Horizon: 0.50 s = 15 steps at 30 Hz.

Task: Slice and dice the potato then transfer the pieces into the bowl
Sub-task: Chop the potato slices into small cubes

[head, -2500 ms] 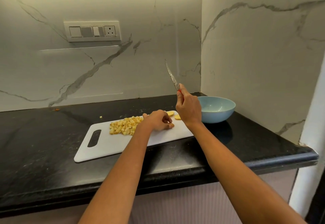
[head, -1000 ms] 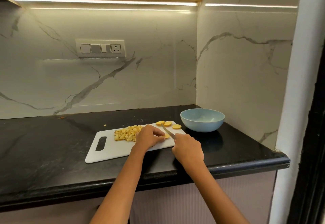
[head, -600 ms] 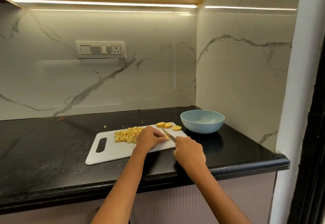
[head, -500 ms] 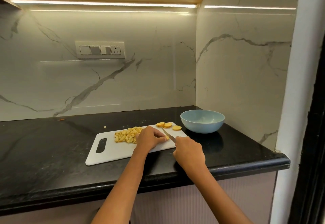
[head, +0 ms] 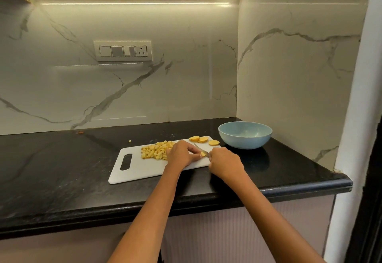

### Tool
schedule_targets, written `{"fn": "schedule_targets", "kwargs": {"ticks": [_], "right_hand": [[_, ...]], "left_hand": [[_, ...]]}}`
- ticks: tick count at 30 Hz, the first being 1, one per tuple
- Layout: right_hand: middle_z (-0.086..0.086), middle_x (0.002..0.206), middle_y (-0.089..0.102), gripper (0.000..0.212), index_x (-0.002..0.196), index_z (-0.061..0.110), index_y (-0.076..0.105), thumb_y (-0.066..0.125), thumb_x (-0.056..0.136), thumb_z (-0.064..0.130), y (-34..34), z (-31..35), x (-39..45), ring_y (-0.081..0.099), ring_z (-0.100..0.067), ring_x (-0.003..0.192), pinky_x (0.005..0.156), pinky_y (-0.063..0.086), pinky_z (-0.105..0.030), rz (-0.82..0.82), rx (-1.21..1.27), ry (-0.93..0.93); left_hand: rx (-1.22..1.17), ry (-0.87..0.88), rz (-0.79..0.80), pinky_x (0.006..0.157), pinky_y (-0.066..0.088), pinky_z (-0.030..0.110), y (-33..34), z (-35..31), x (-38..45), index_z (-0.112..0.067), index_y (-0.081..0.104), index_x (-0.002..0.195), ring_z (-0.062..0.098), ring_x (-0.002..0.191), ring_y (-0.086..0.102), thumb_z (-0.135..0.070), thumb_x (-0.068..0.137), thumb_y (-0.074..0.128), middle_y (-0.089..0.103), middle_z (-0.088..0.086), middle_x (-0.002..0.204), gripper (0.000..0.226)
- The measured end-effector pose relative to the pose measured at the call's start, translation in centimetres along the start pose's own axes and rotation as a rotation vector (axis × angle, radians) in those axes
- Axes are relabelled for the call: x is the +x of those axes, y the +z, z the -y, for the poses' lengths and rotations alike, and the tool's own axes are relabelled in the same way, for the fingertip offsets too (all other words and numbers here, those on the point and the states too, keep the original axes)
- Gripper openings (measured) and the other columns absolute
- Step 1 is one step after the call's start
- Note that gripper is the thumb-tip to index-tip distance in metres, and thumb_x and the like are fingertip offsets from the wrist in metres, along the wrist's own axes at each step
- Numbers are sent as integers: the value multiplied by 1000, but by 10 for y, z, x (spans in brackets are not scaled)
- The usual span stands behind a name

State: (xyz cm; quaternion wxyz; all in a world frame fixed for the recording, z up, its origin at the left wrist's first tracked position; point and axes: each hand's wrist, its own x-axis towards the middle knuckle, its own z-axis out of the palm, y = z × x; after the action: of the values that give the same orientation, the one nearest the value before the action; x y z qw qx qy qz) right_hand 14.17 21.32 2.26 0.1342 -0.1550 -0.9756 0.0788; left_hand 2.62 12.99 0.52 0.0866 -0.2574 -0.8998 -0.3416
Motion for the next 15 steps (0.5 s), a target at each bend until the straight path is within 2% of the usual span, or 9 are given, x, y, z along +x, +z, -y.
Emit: {"fn": "schedule_targets", "kwargs": {"ticks": [2, 4, 11, 15], "right_hand": [[-7, 111, 58, 26, 122, 13, 52, 46, 96, 17, 1, 3, -6, 58, -19, 97, 72, 37, -25, -13, -69, -28], [-7, 116, 59, 27, 124, 12, 51, 45, 98, 17, 6, 2, -15, 60, -18, 99, 71, 37, -24, -60, -129, -55], [-7, 113, 59, 29, 125, 13, 49, 48, 97, 19, 8, 0, -18, 60, -17, 96, 76, 45, -26, -109, -18, 23], [-6, 105, 60, 27, 121, 14, 50, 49, 95, 19, 8, -4, -19, 59, -17, 90, 67, 42, -24, -119, 78, 92]], "left_hand": [[-10, -1, -9, 93, 33, 34, 1, 1, -1, -28, 75, 92, 10, 102, 54, -33, 82, 69, 70, -11, 100, 13], [-14, -6, -8, 94, 33, 35, 2, 1, 0, -27, 74, 93, 10, 102, 54, -33, 82, 69, 70, -11, 101, 14], [17, 5, -2, 95, 30, 37, 3, 2, 0, -29, 72, 95, 10, 104, 55, -35, 83, 67, 69, -10, 102, 14], [39, -6, -11, 91, 30, 35, 3, 1, 0, -30, 72, 98, 10, 105, 55, -37, 83, 67, 69, -10, 105, 17]]}}
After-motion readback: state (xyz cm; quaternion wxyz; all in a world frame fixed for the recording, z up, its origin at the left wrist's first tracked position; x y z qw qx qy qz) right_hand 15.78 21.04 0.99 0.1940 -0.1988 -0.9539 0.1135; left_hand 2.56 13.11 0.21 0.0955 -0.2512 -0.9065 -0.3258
